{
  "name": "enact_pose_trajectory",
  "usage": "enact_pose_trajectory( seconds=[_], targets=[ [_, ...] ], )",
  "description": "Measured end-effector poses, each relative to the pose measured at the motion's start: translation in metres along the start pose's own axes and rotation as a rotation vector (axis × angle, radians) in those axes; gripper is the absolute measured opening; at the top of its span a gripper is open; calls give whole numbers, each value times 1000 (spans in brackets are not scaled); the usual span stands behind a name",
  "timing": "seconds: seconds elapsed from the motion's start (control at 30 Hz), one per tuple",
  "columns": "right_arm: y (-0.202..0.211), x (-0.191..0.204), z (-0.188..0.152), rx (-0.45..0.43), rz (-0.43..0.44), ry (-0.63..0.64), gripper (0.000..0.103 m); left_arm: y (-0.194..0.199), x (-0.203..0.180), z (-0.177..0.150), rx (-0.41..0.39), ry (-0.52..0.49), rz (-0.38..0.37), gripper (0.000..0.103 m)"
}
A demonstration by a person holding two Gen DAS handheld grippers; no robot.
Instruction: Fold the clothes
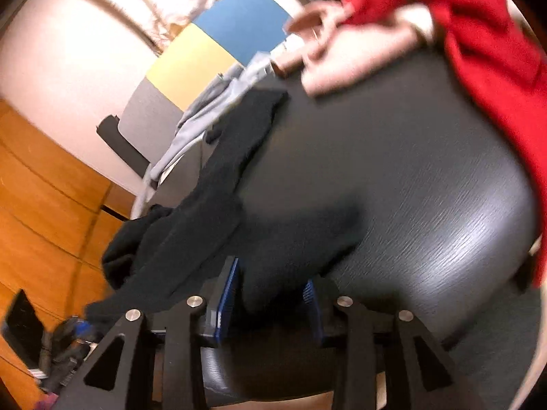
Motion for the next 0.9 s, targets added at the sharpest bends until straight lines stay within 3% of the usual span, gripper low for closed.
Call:
enact_pose_trajectory(
  seconds=[0.1, 0.27, 0.33, 0.37, 0.57, 0.77, 0.9],
  targets=[
    [8, 11, 1, -13, -27, 82, 37, 25, 19, -25, -53, 97, 74, 16],
    [22, 29, 4, -35, -71, 219, 37, 24, 56, -79, -22, 261, 325, 16],
    [14, 36, 0, 1, -66, 243, 37, 19, 64, -95, -1, 346, 340, 17],
    [8, 41, -3, 20, -61, 259, 37, 21, 67, -103, -30, 390, 330, 17],
    [-21, 83, -29, 158, -66, 460, 37, 20, 66, -108, -63, 410, 341, 21],
    [-17, 105, -69, 127, -187, 861, 37, 17, 66, -113, -65, 417, 331, 21],
    [-32, 106, -92, 93, -293, 1024, 37, 16, 76, -117, -70, 481, 296, 25]
  ],
)
Point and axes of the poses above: each gripper's, at about its wrist camera, not at the fingertips, and y roughly against the way its jaws point, x to its left, z to its top, the point moved 1 cm from there along -y, roughly the way its jaws point, and after that the axes turned 2 degrees about -z, right-handed, at the moved point
